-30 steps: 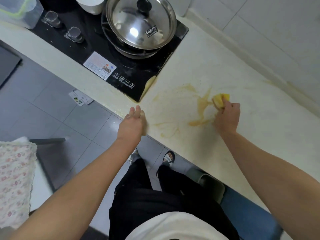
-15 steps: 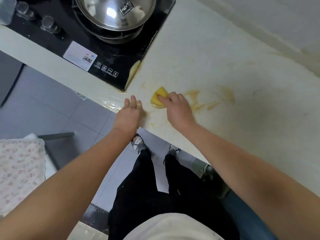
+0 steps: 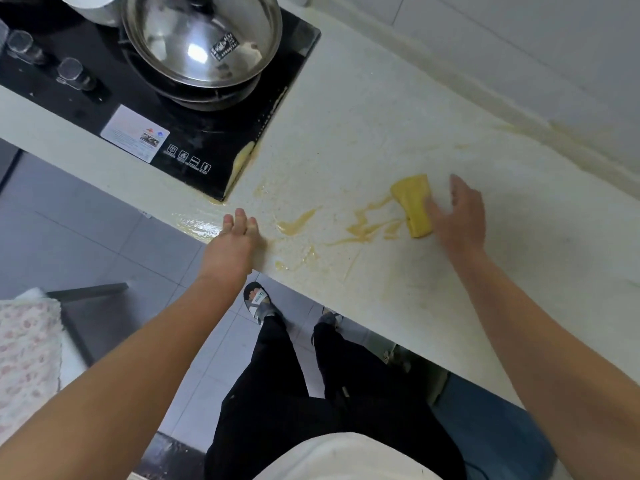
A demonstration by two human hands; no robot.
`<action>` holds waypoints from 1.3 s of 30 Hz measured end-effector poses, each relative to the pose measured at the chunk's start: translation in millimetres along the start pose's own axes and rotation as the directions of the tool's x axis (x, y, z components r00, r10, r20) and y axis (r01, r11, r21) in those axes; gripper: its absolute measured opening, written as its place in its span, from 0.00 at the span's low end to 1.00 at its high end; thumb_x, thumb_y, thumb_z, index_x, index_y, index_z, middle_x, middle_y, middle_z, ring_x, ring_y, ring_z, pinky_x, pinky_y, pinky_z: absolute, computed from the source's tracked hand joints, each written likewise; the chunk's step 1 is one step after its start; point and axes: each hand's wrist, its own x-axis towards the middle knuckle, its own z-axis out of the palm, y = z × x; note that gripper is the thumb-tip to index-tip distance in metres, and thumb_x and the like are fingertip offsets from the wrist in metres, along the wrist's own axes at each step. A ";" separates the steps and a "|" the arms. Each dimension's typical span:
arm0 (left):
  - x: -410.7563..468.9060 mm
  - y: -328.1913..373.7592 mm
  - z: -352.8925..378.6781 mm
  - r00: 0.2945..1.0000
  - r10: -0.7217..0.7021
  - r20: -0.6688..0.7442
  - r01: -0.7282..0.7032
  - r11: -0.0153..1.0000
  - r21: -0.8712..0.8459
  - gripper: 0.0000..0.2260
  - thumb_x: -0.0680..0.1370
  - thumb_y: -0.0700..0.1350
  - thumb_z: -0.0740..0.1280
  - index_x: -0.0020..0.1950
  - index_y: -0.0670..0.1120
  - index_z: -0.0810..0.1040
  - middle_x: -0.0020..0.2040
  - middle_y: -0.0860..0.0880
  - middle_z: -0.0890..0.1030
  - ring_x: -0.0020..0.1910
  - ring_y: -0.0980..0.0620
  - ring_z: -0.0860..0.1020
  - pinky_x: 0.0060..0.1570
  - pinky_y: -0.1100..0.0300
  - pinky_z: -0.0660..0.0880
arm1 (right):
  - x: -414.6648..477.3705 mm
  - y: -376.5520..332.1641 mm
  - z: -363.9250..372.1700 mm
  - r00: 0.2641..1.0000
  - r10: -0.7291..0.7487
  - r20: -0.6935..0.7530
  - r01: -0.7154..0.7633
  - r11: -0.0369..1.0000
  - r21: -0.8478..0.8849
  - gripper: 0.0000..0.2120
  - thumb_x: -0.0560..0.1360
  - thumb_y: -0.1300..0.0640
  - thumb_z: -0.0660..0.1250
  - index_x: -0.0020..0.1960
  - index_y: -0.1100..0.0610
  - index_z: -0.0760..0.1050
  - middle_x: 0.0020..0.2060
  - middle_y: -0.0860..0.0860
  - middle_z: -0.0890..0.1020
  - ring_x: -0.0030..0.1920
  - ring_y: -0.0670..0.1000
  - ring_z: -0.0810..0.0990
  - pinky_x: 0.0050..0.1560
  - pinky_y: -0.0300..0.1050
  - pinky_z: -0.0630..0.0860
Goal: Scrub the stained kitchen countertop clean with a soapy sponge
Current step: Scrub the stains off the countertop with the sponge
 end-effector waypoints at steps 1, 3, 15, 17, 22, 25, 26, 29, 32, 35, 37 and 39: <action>-0.4 0.3 -0.8 1.000 0.000 -0.001 0.000 1.000 0.002 0.41 0.71 0.34 0.75 0.78 0.40 0.57 0.80 0.40 0.54 0.80 0.40 0.59 0.57 0.52 0.79 | -5.1 -5.2 11.9 0.993 -0.104 0.046 0.108 0.991 -0.075 0.31 0.75 0.43 0.69 0.73 0.54 0.69 0.62 0.60 0.75 0.62 0.61 0.73 0.63 0.52 0.70; -1.4 1.1 -2.3 1.000 -0.006 -0.010 0.007 1.000 0.013 0.42 0.71 0.35 0.76 0.78 0.40 0.56 0.81 0.40 0.54 0.81 0.40 0.58 0.57 0.52 0.79 | -17.6 -21.3 36.1 0.976 -0.201 0.086 0.213 0.964 -0.162 0.27 0.75 0.48 0.70 0.71 0.55 0.72 0.60 0.62 0.74 0.58 0.63 0.74 0.60 0.53 0.71; -2.5 3.0 -1.6 0.999 -0.040 0.030 0.041 0.998 -0.050 0.42 0.73 0.32 0.71 0.82 0.41 0.52 0.84 0.41 0.46 0.83 0.40 0.54 0.60 0.51 0.78 | -115.4 -88.9 84.2 0.802 -0.580 0.144 0.593 0.803 -0.062 0.24 0.72 0.62 0.68 0.67 0.48 0.77 0.61 0.49 0.79 0.57 0.56 0.75 0.58 0.54 0.73; -4.1 3.3 -2.4 1.000 -0.009 0.018 0.010 1.000 -0.026 0.43 0.74 0.31 0.71 0.83 0.41 0.50 0.84 0.41 0.46 0.82 0.39 0.56 0.59 0.53 0.78 | -81.3 -68.3 61.2 0.884 -0.465 0.041 0.467 0.881 -0.076 0.20 0.72 0.61 0.68 0.64 0.51 0.79 0.58 0.52 0.81 0.54 0.59 0.77 0.56 0.55 0.74; 0.2 1.9 3.4 0.999 -0.029 -0.015 0.029 0.999 -0.029 0.43 0.72 0.29 0.70 0.82 0.41 0.52 0.84 0.41 0.48 0.83 0.40 0.53 0.60 0.51 0.78 | 1.9 4.7 0.7 0.991 0.022 -0.132 -0.062 0.949 -0.309 0.14 0.75 0.52 0.66 0.59 0.53 0.77 0.54 0.58 0.81 0.54 0.65 0.76 0.50 0.56 0.73; -0.2 1.7 4.4 1.000 -0.011 -0.016 0.011 1.000 -0.001 0.44 0.73 0.31 0.72 0.82 0.41 0.50 0.84 0.40 0.48 0.83 0.40 0.53 0.60 0.53 0.78 | 9.9 27.4 -1.1 0.962 0.209 -0.173 -0.257 0.910 -0.326 0.15 0.78 0.51 0.64 0.62 0.55 0.76 0.58 0.60 0.78 0.59 0.65 0.73 0.55 0.58 0.72; -0.5 1.6 3.7 1.000 -0.010 -0.013 0.010 1.000 0.003 0.44 0.73 0.31 0.72 0.82 0.41 0.50 0.84 0.40 0.48 0.83 0.39 0.52 0.61 0.52 0.77 | 6.2 25.2 6.4 0.965 0.200 -0.168 -0.246 0.915 -0.321 0.16 0.78 0.51 0.64 0.63 0.56 0.76 0.58 0.61 0.78 0.58 0.65 0.73 0.55 0.58 0.72; 1.4 2.3 2.2 1.000 -0.009 0.006 0.009 1.000 -0.006 0.43 0.73 0.32 0.72 0.82 0.41 0.50 0.84 0.40 0.47 0.83 0.39 0.52 0.63 0.51 0.76 | -20.8 -7.1 38.2 0.988 0.060 -0.140 -0.094 0.963 -0.254 0.17 0.76 0.55 0.67 0.63 0.59 0.77 0.54 0.63 0.77 0.53 0.65 0.75 0.53 0.55 0.71; 4.6 3.7 2.0 0.998 -0.048 0.028 0.049 0.998 -0.046 0.42 0.72 0.31 0.70 0.82 0.41 0.52 0.84 0.41 0.47 0.83 0.40 0.51 0.65 0.49 0.75 | -67.3 -54.1 72.9 0.988 -0.127 -0.087 0.111 0.979 -0.171 0.18 0.73 0.58 0.71 0.62 0.58 0.79 0.52 0.61 0.78 0.51 0.64 0.75 0.50 0.52 0.73; 4.6 3.7 1.0 0.999 -0.038 0.017 0.038 0.998 -0.045 0.43 0.72 0.31 0.71 0.82 0.41 0.52 0.84 0.41 0.47 0.83 0.39 0.52 0.66 0.48 0.75 | -110.0 -99.0 95.0 0.947 -0.318 0.040 0.320 0.946 -0.054 0.21 0.72 0.61 0.71 0.65 0.57 0.78 0.53 0.57 0.78 0.54 0.60 0.74 0.52 0.50 0.73; 0.7 3.4 -1.5 1.000 -0.030 0.003 0.030 0.999 -0.039 0.43 0.72 0.32 0.71 0.83 0.41 0.52 0.84 0.41 0.48 0.82 0.40 0.54 0.64 0.49 0.76 | -121.2 -113.0 101.5 0.906 -0.410 0.102 0.409 0.912 0.039 0.21 0.70 0.63 0.71 0.63 0.57 0.80 0.52 0.56 0.78 0.53 0.60 0.75 0.51 0.51 0.76; -1.3 3.8 -1.4 0.999 -0.033 -0.016 0.032 0.999 -0.041 0.42 0.73 0.33 0.71 0.82 0.41 0.53 0.84 0.41 0.49 0.82 0.40 0.57 0.62 0.50 0.78 | -113.7 -115.4 96.6 0.925 -0.363 0.110 0.345 0.926 0.152 0.20 0.71 0.64 0.69 0.62 0.56 0.81 0.51 0.56 0.80 0.52 0.59 0.76 0.52 0.53 0.77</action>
